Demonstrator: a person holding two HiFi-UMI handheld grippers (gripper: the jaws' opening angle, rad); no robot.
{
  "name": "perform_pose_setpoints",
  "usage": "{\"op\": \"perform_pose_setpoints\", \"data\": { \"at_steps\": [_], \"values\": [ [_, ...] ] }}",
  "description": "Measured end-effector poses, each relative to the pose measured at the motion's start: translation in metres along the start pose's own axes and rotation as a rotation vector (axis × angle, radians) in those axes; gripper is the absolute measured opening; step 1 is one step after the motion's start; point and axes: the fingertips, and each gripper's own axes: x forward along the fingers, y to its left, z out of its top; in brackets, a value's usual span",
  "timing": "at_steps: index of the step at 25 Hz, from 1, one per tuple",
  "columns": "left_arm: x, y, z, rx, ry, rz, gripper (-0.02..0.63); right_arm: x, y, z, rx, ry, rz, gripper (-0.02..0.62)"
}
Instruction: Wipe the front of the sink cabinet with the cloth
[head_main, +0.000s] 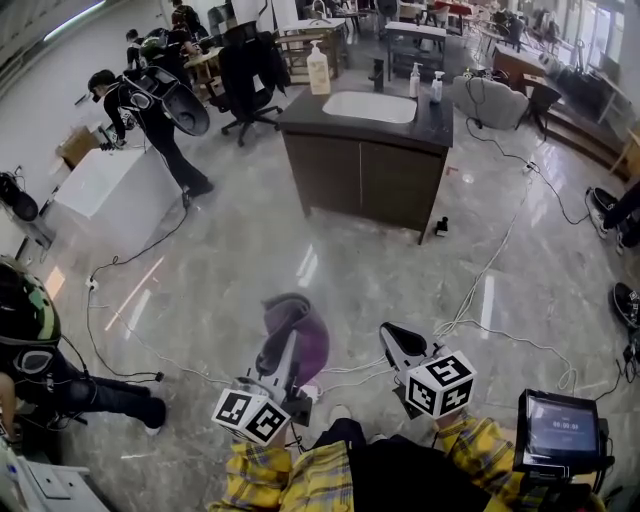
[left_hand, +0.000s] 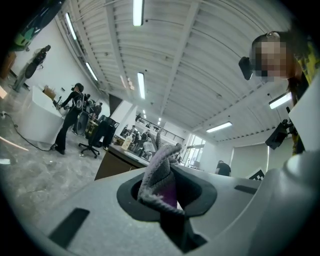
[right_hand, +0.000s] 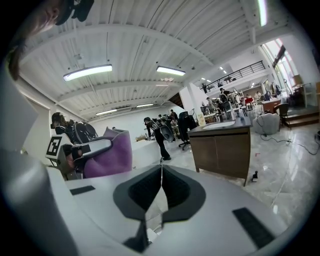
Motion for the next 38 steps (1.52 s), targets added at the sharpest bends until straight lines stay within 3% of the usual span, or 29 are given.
{"op": "perform_pose_setpoints", "data": {
  "at_steps": [12, 20, 27, 38],
  "values": [
    [0.007, 0.060, 0.032, -0.024, -0.002, -0.016, 0.051, 0.059, 0.023, 0.011, 0.011, 0.017, -0.036, 0.006],
    [0.004, 0.099, 0.034, -0.040, 0.005, -0.022, 0.051, 0.096, 0.038, 0.012, -0.011, 0.016, -0.045, 0.006],
    [0.024, 0.114, 0.033, -0.045, 0.021, -0.016, 0.051, 0.115, 0.025, 0.024, -0.016, 0.017, -0.041, 0.006],
    [0.102, 0.107, 0.037, -0.002, 0.003, 0.013, 0.051, 0.154, -0.032, 0.059, -0.030, 0.004, 0.032, 0.006]
  ]
}}
